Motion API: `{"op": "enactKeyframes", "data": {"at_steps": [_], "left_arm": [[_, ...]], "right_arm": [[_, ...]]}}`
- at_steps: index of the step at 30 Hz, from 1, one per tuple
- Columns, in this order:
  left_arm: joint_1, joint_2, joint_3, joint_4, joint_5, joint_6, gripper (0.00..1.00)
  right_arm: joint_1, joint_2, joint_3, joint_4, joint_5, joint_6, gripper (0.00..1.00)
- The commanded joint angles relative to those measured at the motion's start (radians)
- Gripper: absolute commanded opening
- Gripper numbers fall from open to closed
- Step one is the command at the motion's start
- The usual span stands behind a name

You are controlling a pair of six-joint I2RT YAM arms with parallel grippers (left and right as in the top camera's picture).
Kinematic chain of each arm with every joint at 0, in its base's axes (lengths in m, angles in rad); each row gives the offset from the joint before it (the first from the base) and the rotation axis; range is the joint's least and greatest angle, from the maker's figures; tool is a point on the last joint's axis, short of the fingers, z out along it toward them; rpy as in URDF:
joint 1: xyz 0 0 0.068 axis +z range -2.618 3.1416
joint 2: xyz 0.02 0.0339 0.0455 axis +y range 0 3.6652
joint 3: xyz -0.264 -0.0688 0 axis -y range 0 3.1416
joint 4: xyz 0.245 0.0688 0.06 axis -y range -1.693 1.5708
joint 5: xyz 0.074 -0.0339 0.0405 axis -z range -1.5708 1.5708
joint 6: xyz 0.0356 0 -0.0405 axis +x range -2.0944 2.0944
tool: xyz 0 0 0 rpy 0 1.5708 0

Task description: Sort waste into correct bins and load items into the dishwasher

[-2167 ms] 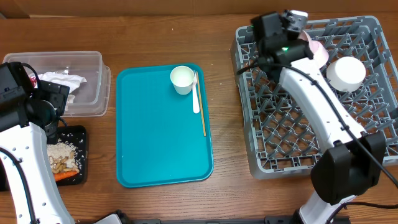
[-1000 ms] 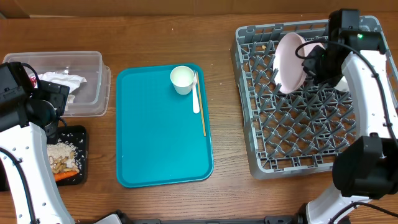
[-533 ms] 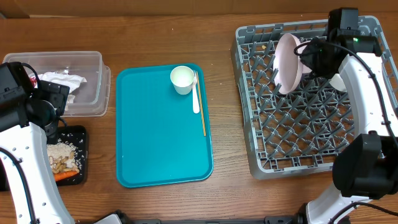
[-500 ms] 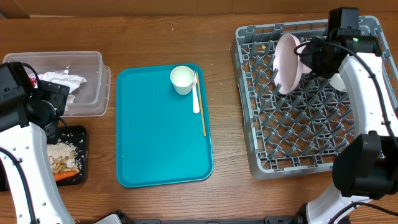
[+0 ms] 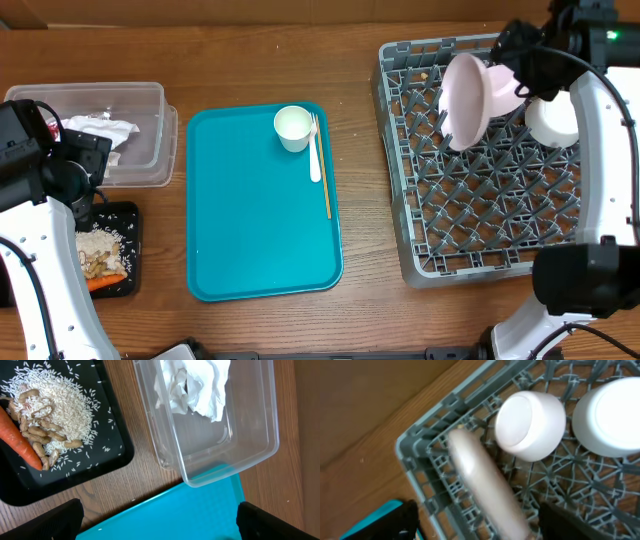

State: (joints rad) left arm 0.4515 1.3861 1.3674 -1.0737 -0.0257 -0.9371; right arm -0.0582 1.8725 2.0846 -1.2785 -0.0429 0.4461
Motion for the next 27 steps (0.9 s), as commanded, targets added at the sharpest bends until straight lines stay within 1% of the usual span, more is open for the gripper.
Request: {"op": "enactKeyframes", "data": {"at_steps": [1, 4, 5, 6, 9, 10, 13, 16, 19, 22, 27], "left_arm": [[-0.007, 0.000, 0.000, 0.001, 0.000, -0.010, 1.00], [-0.007, 0.000, 0.000, 0.001, 0.000, -0.009, 1.00], [-0.007, 0.000, 0.000, 0.000, 0.000, -0.010, 1.00], [-0.007, 0.000, 0.000, 0.000, 0.000, -0.010, 1.00], [-0.007, 0.000, 0.000, 0.001, 0.000, -0.010, 1.00], [-0.007, 0.000, 0.000, 0.001, 0.000, -0.010, 1.00], [-0.007, 0.000, 0.000, 0.000, 0.000, -0.010, 1.00], [-0.007, 0.000, 0.000, 0.000, 0.000, -0.010, 1.00], [-0.007, 0.000, 0.000, 0.000, 0.000, -0.009, 1.00], [-0.007, 0.000, 0.000, 0.000, 0.000, -0.010, 1.00], [-0.007, 0.000, 0.000, 0.000, 0.000, -0.010, 1.00]], "right_arm": [[0.094, -0.011, 0.040, -0.022, 0.003, -0.005, 0.84], [0.194, -0.011, 0.026, -0.011, 0.001, -0.009, 0.91], [0.247, -0.011, 0.016, 0.005, -0.006, -0.019, 0.96], [0.320, -0.011, -0.005, 0.051, -0.016, -0.073, 0.96], [0.417, -0.010, -0.057, 0.154, -0.015, -0.162, 0.96], [0.478, -0.005, -0.111, 0.243, -0.012, -0.166, 0.94], [0.542, 0.011, -0.183, 0.356, -0.011, -0.171, 0.90], [0.597, 0.050, -0.244, 0.449, -0.012, -0.217, 0.88], [0.638, 0.114, -0.259, 0.472, -0.009, -0.234, 0.85], [0.662, 0.166, -0.259, 0.455, -0.009, -0.193, 0.82], [0.696, 0.220, -0.259, 0.451, -0.019, -0.184, 0.80]]}}
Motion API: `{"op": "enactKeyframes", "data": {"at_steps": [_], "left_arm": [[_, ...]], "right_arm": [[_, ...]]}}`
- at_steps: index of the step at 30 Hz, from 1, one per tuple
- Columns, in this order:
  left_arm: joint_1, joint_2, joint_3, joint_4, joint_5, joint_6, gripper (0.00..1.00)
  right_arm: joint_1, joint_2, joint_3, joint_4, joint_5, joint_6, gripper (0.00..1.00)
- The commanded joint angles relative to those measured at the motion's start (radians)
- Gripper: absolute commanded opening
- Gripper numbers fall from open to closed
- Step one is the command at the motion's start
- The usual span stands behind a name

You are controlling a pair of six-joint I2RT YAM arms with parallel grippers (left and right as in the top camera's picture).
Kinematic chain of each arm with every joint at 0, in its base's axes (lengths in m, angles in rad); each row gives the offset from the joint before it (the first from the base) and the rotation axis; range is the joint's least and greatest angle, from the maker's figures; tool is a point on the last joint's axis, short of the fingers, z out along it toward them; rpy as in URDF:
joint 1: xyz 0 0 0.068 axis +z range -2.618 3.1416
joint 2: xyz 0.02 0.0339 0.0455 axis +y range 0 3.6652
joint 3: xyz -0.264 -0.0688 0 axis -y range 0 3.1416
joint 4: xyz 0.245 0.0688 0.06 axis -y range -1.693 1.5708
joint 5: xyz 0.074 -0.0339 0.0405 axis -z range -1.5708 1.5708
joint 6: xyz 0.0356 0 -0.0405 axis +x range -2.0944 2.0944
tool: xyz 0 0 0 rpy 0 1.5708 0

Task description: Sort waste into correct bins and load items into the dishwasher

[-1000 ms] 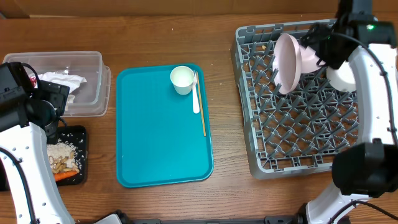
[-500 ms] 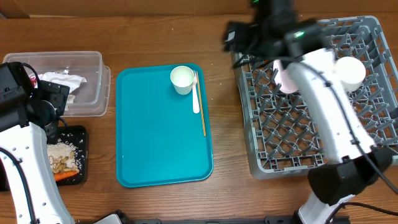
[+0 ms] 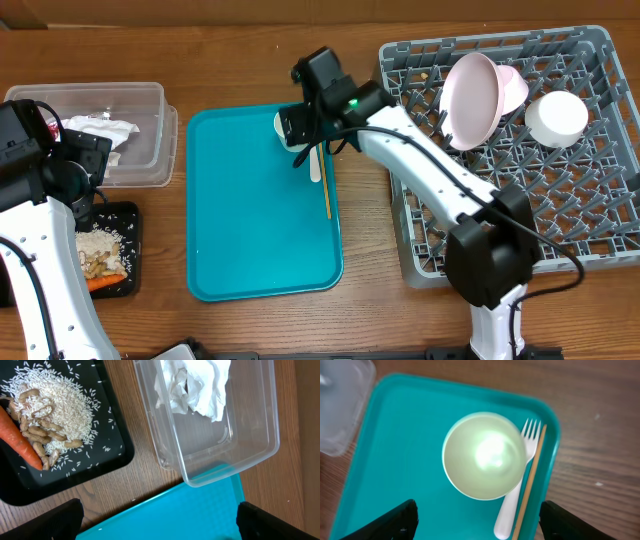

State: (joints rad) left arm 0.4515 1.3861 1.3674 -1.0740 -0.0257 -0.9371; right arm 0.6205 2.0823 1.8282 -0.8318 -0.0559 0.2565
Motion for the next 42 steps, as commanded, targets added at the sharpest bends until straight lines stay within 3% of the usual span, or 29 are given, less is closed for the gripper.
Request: {"op": "enactKeyframes", "data": {"at_steps": [1, 13, 20, 25, 33, 42], "left_arm": [[-0.007, 0.000, 0.000, 0.001, 0.000, -0.010, 1.00], [-0.007, 0.000, 0.000, 0.001, 0.000, -0.010, 1.00], [-0.007, 0.000, 0.000, 0.001, 0.000, -0.010, 1.00], [-0.007, 0.000, 0.000, 0.001, 0.000, -0.010, 1.00], [-0.007, 0.000, 0.000, 0.001, 0.000, -0.010, 1.00], [-0.007, 0.000, 0.000, 0.001, 0.000, -0.010, 1.00]], "right_arm": [[0.022, 0.014, -0.003, 0.005, -0.006, 0.005, 0.80], [0.070, 0.016, -0.003, 0.021, -0.079, -0.041, 0.66], [0.092, 0.056, -0.004, 0.105, -0.028, -0.270, 0.72], [0.092, 0.090, -0.004, 0.121, 0.029, -0.314, 0.71], [0.092, 0.133, -0.004, 0.137, 0.031, -0.345, 0.60], [0.092, 0.155, 0.000, 0.138, 0.105, -0.362, 0.41]]}}
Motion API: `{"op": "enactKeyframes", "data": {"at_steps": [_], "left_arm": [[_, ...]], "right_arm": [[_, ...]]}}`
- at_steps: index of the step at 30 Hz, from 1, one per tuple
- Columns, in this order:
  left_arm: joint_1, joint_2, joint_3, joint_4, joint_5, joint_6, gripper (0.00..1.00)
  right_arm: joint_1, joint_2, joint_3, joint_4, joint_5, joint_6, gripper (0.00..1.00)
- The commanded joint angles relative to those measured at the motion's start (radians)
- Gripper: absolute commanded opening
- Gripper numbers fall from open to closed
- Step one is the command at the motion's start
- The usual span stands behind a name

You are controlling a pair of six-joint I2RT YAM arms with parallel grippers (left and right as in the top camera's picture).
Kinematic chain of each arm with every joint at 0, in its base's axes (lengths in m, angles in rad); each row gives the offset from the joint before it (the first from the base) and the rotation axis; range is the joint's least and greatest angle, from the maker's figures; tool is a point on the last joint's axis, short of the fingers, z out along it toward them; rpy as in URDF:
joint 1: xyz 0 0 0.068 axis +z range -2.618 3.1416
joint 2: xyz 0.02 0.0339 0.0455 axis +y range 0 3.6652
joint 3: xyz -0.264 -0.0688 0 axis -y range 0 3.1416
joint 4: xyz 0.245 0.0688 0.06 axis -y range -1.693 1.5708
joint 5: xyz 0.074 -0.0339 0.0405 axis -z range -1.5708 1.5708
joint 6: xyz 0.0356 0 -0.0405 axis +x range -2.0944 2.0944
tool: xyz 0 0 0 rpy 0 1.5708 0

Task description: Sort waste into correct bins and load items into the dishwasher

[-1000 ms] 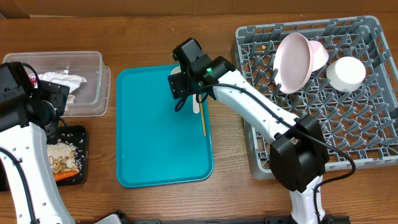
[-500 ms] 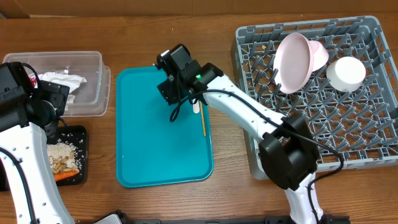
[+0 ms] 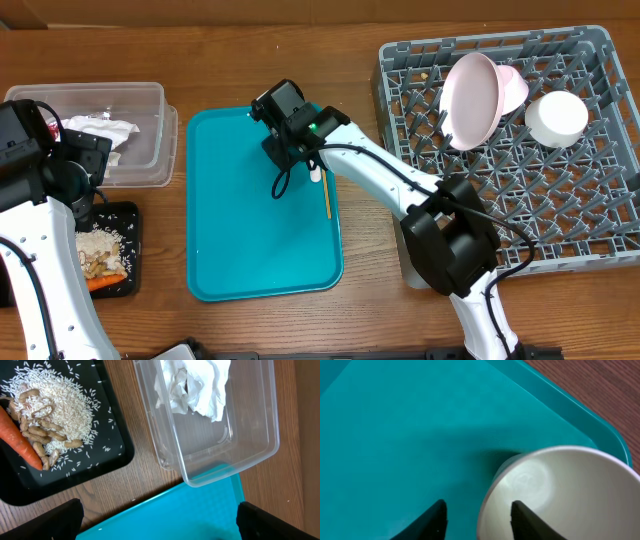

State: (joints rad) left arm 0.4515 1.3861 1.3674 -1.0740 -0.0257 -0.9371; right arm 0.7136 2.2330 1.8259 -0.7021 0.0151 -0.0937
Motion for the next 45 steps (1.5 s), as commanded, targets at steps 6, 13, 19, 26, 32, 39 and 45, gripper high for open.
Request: {"op": "enactKeyframes", "data": {"at_steps": [6, 13, 19, 26, 32, 39, 45], "left_arm": [[-0.007, 0.000, 0.000, 0.001, 0.000, -0.010, 1.00], [-0.007, 0.000, 0.000, 0.001, 0.000, -0.010, 1.00], [-0.007, 0.000, 0.000, 0.001, 0.000, -0.010, 1.00], [-0.007, 0.000, 0.000, 0.001, 0.000, -0.010, 1.00], [-0.007, 0.000, 0.000, 0.001, 0.000, -0.010, 1.00], [-0.007, 0.000, 0.000, 0.001, 0.000, -0.010, 1.00], [-0.007, 0.000, 0.000, 0.001, 0.000, -0.010, 1.00]], "right_arm": [[0.000, 0.000, 0.019, -0.008, 0.032, 0.014, 0.24], [0.014, -0.009, 0.149, -0.132, -0.156, 0.072, 0.08], [0.014, -0.050, 0.241, -0.202, -0.527, 0.107, 0.08], [0.027, -0.047, 0.219, -0.321, -0.440, 0.159, 0.06], [0.075, -0.047, 0.185, -0.421, -0.334, 0.214, 0.07], [0.132, -0.029, 0.110, -0.339, -0.089, 0.320, 0.07], [0.148, -0.008, 0.108, -0.328, -0.069, 0.334, 0.66]]}}
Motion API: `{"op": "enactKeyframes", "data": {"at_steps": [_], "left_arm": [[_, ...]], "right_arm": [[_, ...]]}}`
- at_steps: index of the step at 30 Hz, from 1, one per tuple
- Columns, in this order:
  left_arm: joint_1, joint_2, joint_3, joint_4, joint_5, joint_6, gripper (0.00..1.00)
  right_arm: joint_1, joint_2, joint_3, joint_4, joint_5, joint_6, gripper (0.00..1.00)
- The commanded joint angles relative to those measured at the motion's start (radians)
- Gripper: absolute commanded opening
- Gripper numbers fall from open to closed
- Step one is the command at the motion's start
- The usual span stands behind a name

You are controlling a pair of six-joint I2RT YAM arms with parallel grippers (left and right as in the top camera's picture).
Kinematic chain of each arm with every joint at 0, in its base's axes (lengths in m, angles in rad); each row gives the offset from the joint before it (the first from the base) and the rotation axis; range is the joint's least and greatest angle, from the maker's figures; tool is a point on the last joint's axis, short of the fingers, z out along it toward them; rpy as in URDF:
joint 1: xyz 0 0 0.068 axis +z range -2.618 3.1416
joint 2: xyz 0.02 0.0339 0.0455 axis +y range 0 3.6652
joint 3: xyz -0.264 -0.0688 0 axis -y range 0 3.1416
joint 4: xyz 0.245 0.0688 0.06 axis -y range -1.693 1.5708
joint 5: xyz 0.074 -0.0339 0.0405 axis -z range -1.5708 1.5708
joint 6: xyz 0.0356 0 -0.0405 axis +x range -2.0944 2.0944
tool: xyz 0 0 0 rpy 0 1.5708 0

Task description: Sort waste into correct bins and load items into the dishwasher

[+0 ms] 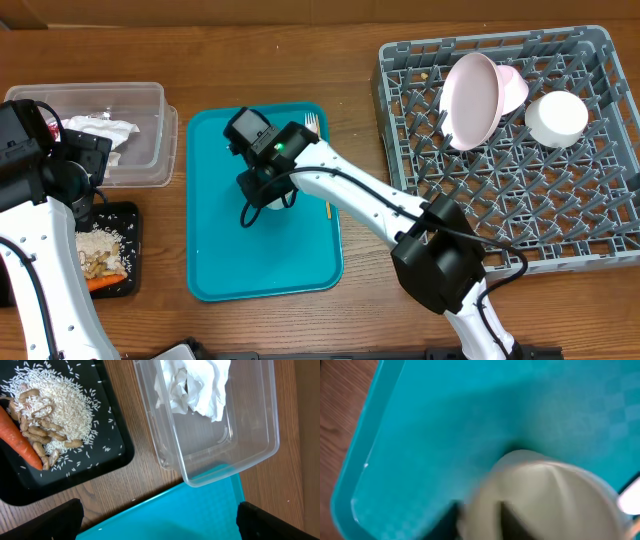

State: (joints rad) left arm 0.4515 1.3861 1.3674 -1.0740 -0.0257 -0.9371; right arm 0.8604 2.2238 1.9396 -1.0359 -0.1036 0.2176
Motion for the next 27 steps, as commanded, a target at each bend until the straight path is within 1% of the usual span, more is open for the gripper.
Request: {"op": "enactKeyframes", "data": {"at_steps": [1, 2, 4, 5, 6, 14, 16, 19, 23, 27], "left_arm": [[-0.007, 0.000, 0.000, 0.001, 0.000, -0.010, 1.00], [-0.007, 0.000, 0.000, 0.001, 0.000, -0.010, 1.00], [-0.007, 0.000, 0.000, 0.001, 0.000, -0.010, 1.00], [-0.007, 0.000, 0.000, 0.001, 0.000, -0.010, 1.00], [-0.007, 0.000, 0.000, 0.001, 0.000, -0.009, 1.00], [-0.007, 0.000, 0.000, 0.001, 0.000, -0.010, 1.00], [-0.007, 0.000, 0.000, 0.001, 0.000, -0.010, 1.00], [-0.007, 0.000, 0.000, 0.001, 0.000, -0.010, 1.00], [-0.007, 0.000, 0.000, 0.001, 0.000, -0.010, 1.00], [-0.007, 0.000, 0.000, 0.001, 0.000, -0.009, 1.00]], "right_arm": [[0.003, 0.001, -0.004, 0.007, 0.044, 0.024, 0.78], [0.003, 0.001, -0.001, 0.009, 0.034, 0.023, 0.87], [0.003, -0.002, 0.007, 0.012, -0.008, 0.023, 0.93], [0.003, -0.004, 0.018, 0.010, -0.033, 0.023, 0.98], [0.000, -0.008, 0.027, 0.005, -0.040, 0.023, 1.00], [-0.032, -0.099, 0.166, -0.088, -0.040, 0.018, 1.00], [-0.058, -0.148, 0.217, -0.134, -0.039, 0.014, 1.00], [-0.108, -0.215, 0.235, -0.169, -0.021, 0.015, 1.00], [-0.232, -0.300, 0.235, -0.253, 0.102, 0.024, 1.00], [-0.430, -0.336, 0.235, -0.328, 0.129, 0.101, 1.00]]}}
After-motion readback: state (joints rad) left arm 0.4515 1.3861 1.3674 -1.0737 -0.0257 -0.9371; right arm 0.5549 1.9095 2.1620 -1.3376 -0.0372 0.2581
